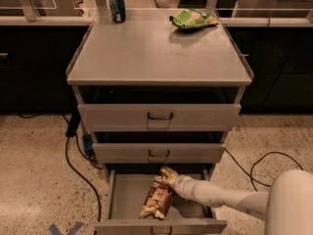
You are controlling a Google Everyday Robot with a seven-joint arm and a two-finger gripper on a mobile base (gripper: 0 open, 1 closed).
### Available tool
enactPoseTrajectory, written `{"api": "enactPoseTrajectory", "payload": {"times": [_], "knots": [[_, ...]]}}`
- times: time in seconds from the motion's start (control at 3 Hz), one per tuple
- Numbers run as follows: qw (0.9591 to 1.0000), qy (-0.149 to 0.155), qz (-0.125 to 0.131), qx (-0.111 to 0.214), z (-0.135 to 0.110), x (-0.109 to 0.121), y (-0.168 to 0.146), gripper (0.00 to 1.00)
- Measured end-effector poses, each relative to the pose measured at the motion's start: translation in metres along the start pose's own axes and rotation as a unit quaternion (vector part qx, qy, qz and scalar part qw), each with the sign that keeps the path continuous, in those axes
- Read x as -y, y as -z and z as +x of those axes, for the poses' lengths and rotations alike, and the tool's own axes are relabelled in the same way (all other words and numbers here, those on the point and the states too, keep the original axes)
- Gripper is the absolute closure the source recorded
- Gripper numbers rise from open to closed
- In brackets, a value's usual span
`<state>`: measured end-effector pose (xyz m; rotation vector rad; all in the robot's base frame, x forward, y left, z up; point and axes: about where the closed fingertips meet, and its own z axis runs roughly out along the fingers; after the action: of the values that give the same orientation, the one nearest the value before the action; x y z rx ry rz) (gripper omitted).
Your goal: Place brown chip bag into bottom drawer
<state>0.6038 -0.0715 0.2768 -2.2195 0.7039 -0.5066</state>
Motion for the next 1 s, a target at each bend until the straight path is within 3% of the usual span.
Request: {"api": "enactPoseTrajectory", "payload": {"times": [1.0], "knots": [[0.9980,-0.033,-0.054,-0.003,0.011,-0.055,-0.011,1.00]]}}
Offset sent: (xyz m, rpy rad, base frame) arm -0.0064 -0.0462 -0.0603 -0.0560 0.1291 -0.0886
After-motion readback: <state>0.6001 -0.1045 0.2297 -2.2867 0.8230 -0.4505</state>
